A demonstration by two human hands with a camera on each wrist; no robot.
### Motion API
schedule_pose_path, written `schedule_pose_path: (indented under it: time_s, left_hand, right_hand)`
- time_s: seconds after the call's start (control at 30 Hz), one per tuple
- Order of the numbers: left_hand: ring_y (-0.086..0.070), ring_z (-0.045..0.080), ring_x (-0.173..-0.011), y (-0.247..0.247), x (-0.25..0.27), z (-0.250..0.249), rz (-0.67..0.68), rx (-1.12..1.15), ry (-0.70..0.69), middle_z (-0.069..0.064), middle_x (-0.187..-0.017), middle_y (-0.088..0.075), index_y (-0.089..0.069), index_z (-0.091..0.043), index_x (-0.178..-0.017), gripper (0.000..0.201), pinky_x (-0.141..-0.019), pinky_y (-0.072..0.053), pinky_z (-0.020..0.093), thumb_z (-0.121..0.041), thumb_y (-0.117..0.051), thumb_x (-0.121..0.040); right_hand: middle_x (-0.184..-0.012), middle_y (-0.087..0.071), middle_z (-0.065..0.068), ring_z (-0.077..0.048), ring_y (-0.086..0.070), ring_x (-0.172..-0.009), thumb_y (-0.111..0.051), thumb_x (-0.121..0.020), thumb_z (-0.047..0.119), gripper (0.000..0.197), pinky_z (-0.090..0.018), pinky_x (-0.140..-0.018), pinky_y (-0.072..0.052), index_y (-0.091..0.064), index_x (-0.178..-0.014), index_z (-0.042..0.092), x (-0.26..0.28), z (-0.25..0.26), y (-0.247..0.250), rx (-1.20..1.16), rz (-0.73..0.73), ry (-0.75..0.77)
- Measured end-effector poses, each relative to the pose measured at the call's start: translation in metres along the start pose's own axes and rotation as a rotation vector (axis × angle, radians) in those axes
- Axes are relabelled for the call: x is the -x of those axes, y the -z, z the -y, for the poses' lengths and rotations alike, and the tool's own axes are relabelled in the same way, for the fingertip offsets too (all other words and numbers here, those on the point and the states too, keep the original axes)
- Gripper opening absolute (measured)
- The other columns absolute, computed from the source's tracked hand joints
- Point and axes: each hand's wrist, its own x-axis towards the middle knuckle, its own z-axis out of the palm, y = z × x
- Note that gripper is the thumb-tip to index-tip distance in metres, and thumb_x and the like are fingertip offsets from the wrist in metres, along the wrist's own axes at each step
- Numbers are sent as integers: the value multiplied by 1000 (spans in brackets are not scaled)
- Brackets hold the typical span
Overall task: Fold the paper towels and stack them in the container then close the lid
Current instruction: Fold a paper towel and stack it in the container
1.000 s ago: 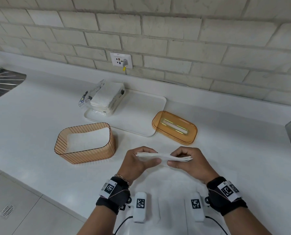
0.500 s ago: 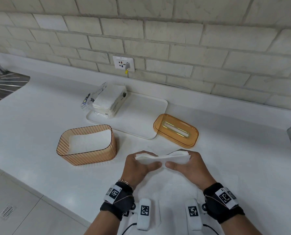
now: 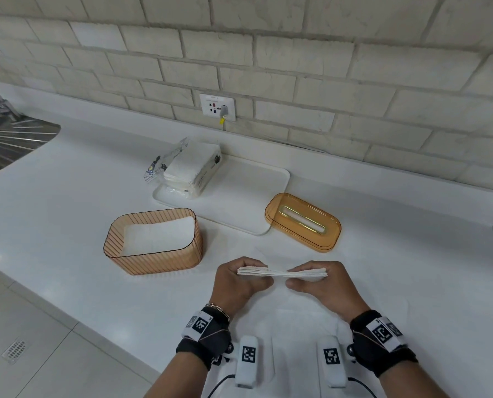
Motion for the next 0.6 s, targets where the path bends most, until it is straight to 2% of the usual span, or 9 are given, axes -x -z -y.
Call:
schedule_pose_path:
  time_s: [0.13, 0.27, 0.43, 0.53, 0.6]
  left_hand:
    - [-72, 16, -78, -1, 1, -1, 4, -2, -31, 8, -86, -81, -83, -16, -82, 26, -76, -59, 33, 3, -94, -68]
    - [-73, 15, -74, 0, 0, -6, -31, 9, 0, 3, -84, -81, -84, -19, -82, 21, -72, -62, 30, -9, -97, -68]
    - [-75, 12, -80, 3, 0, -1, 46, -70, 16, 2, -87, -82, -86, -18, -88, 23, -78, -57, 27, -15, -98, -68]
    - [-77, 18, -81, 10, -2, -12, 26, -116, 2, 1, -87, -82, -84, -17, -87, 23, -77, -61, 34, -29, -96, -72]
    - [-79, 22, -82, 19, -5, -22, 23, -149, -20, 0, -88, -82, -83, -17, -90, 24, -77, -64, 39, -34, -93, -76]
  right_hand:
    - [-94, -82, 1, -17, -78, -92, -92, -77, 12, 19, -28, -82, -58, -85, -95, 18, 1, 6, -1, 12, -3, 37]
    - [-92, -82, 3, -13, -77, -89, -92, -78, 19, 17, -27, -81, -60, -83, -93, 21, 4, 9, 0, -13, -48, -34]
    - [-94, -81, 14, 0, -75, -89, -93, -77, 23, 23, -19, -80, -53, -82, -98, 25, 1, 4, -3, 70, -74, -113]
    - [-96, -82, 13, -4, -77, -93, -92, -78, 24, 26, -26, -85, -59, -82, -102, 23, -3, 15, 0, 21, -70, -118]
    - [-99, -82, 14, -4, -77, -95, -91, -80, 24, 26, -28, -86, -59, -81, -103, 25, -8, 27, 2, 5, -25, -112]
